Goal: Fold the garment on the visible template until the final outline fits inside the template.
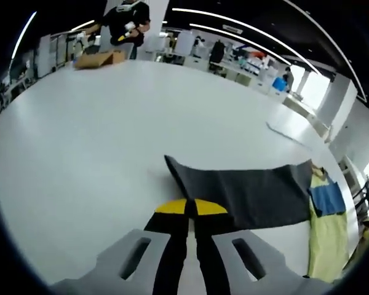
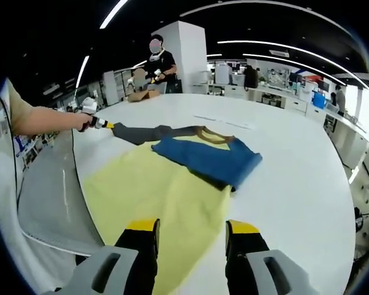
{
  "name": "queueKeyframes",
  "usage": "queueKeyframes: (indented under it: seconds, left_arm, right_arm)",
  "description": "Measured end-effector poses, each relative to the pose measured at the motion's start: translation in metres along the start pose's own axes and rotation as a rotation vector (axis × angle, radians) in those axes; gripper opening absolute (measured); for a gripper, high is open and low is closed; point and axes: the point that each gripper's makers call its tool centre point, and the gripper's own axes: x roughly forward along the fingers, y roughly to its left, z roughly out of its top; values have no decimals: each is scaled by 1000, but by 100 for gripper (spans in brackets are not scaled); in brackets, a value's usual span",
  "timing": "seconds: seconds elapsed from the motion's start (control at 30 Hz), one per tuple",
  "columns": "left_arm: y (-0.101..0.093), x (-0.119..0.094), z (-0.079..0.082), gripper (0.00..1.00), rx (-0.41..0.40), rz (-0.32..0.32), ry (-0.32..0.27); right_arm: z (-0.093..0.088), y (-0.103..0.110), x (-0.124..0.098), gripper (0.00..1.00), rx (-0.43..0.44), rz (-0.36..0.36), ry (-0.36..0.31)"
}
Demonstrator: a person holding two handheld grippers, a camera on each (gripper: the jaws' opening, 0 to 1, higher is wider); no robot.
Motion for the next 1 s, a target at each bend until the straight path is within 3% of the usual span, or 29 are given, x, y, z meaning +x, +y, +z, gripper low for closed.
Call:
queueKeyframes:
  seconds: [0.4, 1.0]
  left_arm:
    - [-39, 1, 23, 0, 39, -91, -41]
    - [-125, 9, 45, 0, 131, -258, -71]
  right_arm:
    - [-3, -2, -3, 40, 0, 0, 1]
    - [-10, -7, -8, 40, 17, 4, 0]
